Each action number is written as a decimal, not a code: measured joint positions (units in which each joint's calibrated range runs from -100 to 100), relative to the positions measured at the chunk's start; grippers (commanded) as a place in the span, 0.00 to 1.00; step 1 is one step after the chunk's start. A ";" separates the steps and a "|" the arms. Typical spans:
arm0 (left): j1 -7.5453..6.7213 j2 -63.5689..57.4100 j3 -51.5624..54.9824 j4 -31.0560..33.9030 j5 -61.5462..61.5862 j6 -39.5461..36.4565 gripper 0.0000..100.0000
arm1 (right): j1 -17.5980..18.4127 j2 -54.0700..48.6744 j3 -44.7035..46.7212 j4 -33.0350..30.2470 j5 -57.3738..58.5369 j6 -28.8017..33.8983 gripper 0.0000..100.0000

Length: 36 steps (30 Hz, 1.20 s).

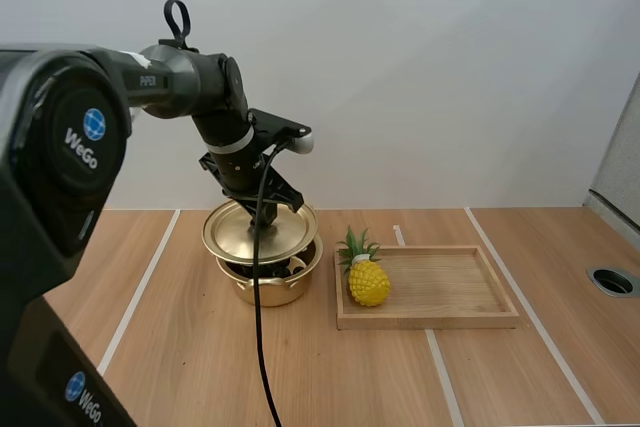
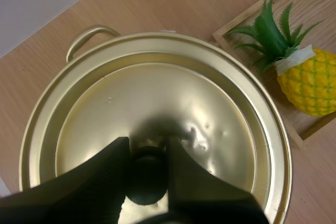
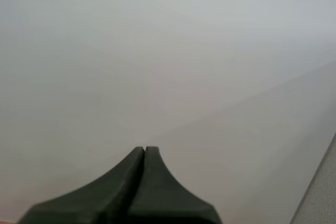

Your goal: Open the pot, put the grape inside, and close it

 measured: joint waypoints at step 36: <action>-0.03 6.55 0.00 -2.94 -2.91 3.06 0.00 | 0.00 0.00 0.00 0.00 -1.56 -0.10 0.00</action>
